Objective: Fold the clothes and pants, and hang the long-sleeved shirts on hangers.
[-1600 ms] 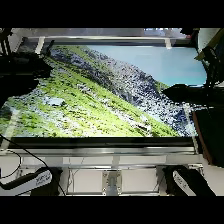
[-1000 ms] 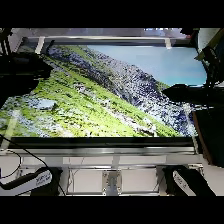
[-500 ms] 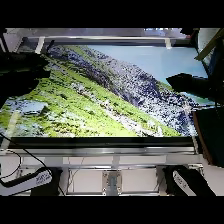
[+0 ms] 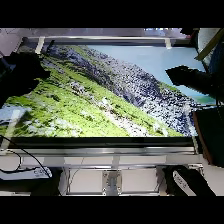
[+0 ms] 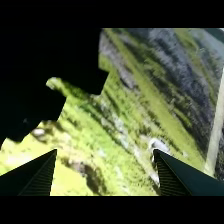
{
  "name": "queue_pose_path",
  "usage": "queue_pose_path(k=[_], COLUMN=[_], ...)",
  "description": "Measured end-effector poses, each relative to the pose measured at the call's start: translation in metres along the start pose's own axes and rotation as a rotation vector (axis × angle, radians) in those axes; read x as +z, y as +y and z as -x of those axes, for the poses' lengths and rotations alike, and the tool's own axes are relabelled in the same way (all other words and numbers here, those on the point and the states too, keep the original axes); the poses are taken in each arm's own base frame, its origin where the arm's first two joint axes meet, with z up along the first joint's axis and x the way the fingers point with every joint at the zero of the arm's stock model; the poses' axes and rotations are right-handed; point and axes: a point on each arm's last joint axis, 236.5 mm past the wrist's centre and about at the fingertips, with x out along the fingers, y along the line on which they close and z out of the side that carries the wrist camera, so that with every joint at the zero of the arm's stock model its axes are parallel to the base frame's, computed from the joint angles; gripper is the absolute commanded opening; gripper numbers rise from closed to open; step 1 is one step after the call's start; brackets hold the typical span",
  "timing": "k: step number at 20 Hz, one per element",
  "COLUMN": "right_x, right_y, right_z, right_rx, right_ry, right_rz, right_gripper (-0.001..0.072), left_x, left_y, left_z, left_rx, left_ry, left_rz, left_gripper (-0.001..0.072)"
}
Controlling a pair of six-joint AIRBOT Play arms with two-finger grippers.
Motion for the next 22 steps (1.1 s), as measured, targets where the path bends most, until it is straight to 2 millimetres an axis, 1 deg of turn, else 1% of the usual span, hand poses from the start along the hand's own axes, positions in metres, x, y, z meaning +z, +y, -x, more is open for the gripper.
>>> queue_pose_path(k=[2,3,5,6,8,12,14,17,18,19,20,22], right_x=[0.0,0.0,-0.001,-0.001,-0.002,-0.003,-0.003,0.002,0.005,0.009,0.011,0.016], right_y=[0.0,-0.001,-0.002,-0.002,-0.002,0.001,0.001,0.001,0.0,0.0,-0.001,-0.001], right_z=[0.0,-0.001,-0.003,-0.005,-0.008,-0.012,-0.014,-0.015,-0.015,-0.015,-0.014,-0.014], right_rx=[0.0,-0.001,0.0,0.001,0.008,0.027,0.03,0.031,0.031,0.03,0.028,0.026], right_ry=[-0.001,0.0,0.004,0.006,0.012,0.021,0.019,-0.001,-0.013,-0.027,-0.039,-0.058], right_rz=[-0.022,-0.03,-0.043,-0.05,-0.066,-0.094,-0.1,-0.107,-0.108,-0.109,-0.109,-0.11], right_gripper=[0.0406,0.0406,0.0406,0.0406,0.0406,0.0406,0.0406,0.0405,0.0404,0.0404,0.0405,0.0404], left_x=[-0.023,-0.033,-0.046,-0.05,-0.05,-0.048,-0.042,-0.041,-0.042,-0.043,-0.043,-0.041], left_y=[0.046,0.065,0.093,0.103,0.119,0.143,0.154,0.159,0.159,0.157,0.153,0.144], left_z=[-0.012,-0.017,-0.025,-0.029,-0.038,-0.054,-0.061,-0.078,-0.086,-0.093,-0.1,-0.107], left_rx=[0.037,0.05,0.056,0.055,0.047,0.047,0.05,0.04,0.033,0.024,0.011,-0.017], left_ry=[0.095,0.129,0.161,0.159,0.115,-0.002,-0.066,-0.114,-0.123,-0.128,-0.134,-0.142], left_rz=[0.161,0.242,0.371,0.421,0.523,0.681,0.74,0.803,0.822,0.835,0.843,0.825], left_gripper=[0.0713,0.0712,0.0711,0.0711,0.0711,0.071,0.0708,0.0696,0.0593,0.0233,0.0017,0.0013])
